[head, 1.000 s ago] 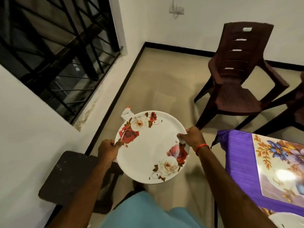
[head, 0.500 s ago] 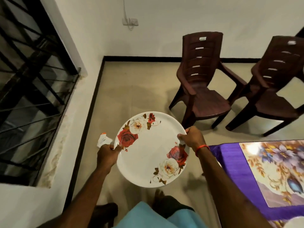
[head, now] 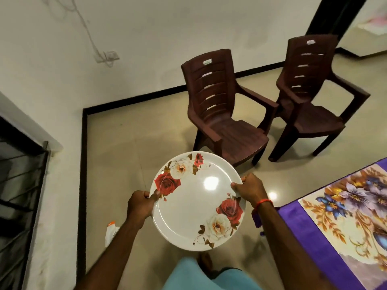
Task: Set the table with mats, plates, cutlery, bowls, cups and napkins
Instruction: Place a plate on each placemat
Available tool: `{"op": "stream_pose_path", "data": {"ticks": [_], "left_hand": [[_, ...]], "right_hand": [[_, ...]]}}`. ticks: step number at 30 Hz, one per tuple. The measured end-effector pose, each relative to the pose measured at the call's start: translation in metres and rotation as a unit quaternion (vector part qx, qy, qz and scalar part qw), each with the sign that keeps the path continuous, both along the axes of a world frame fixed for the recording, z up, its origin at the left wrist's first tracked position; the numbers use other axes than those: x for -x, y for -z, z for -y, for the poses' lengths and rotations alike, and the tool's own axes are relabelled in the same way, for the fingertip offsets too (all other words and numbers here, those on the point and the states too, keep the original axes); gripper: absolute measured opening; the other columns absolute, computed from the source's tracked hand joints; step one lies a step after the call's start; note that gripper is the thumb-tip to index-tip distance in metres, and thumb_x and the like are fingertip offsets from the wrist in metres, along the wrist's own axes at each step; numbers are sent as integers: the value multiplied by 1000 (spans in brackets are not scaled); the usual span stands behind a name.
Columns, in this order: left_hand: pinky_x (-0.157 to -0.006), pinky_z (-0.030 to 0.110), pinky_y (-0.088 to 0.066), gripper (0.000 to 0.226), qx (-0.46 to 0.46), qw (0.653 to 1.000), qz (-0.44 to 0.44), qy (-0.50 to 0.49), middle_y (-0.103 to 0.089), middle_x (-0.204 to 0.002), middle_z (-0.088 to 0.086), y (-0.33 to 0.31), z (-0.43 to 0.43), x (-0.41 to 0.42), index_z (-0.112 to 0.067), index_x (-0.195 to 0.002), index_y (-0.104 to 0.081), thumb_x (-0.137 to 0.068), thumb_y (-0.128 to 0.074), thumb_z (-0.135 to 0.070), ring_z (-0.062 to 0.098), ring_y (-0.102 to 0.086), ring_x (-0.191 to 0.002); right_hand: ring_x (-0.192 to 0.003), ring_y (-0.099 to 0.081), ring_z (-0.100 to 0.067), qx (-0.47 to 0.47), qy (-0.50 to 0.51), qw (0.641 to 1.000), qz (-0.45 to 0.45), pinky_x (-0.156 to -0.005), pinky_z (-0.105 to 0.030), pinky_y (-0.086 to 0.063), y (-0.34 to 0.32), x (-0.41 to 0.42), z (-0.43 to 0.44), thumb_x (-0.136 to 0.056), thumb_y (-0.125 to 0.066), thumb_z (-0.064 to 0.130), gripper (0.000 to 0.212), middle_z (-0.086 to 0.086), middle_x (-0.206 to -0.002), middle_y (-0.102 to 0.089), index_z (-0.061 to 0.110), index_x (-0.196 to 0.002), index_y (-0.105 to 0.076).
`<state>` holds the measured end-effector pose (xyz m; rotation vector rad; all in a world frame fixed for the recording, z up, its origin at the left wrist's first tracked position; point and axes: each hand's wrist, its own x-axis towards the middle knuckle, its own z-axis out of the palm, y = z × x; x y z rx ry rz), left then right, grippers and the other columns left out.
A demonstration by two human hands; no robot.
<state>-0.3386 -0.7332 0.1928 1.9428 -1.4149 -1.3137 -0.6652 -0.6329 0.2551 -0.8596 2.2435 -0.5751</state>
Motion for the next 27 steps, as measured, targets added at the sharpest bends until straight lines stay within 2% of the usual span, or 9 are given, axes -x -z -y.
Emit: {"op": "stream_pose_path", "data": {"ticks": [4,9,14,19,23,27], "left_hand": [[-72,56,-63,32,9,999,-1,37,-74,-64,7,-7,48,37,-8,-67,-74,-86,-82,-33,35,-74,-70],[-70,54,-64,29,9,994,2,106,-75,-70,11,-15,96,89,-6,-71,-74,-86,-83,-30,36,-74,-73],[-67,55,-62,33,13,987,0,163,-74,-67,13,-9,143,146,-4,-66,-73,-83,-85,-29,39,-73,-72],[-72,55,-63,33,2,970,-17,242,-74,-68,10,2,193,218,-5,-69,-73,-83,-85,-32,38,-73,-73],[-73,52,-59,39,5,952,-45,301,-73,-66,13,3,228,283,-2,-67,-71,-84,-84,-35,39,-71,-70],[-62,43,-51,40,2,924,-59,377,-71,-61,13,-3,250,340,0,-65,-72,-84,-83,-33,23,-58,-56]], "right_hand": [[-61,-53,-12,21,60,998,17,-54,-25,-41,-4,25,15,-93,-68,21,32,-2,-69,-58,15,-66,-51],[-62,-56,-9,20,120,992,18,-51,-22,-38,-4,56,22,-93,-68,23,27,-3,-73,-61,15,-71,-54],[-59,-55,-8,9,189,982,15,-49,-21,-36,-5,86,28,-93,-67,23,26,-2,-71,-61,13,-72,-55],[-66,-59,-13,15,264,964,-3,-56,-26,-45,-7,117,38,-94,-64,24,24,-6,-78,-62,15,-75,-52],[-67,-67,-19,4,326,945,-4,-60,-31,-53,-10,146,41,-93,-64,24,25,-8,-75,-67,7,-75,-64],[-69,-64,-21,-3,391,920,-18,-58,-29,-46,-11,166,38,-91,-65,29,29,-4,-75,-64,7,-72,-66]]}}
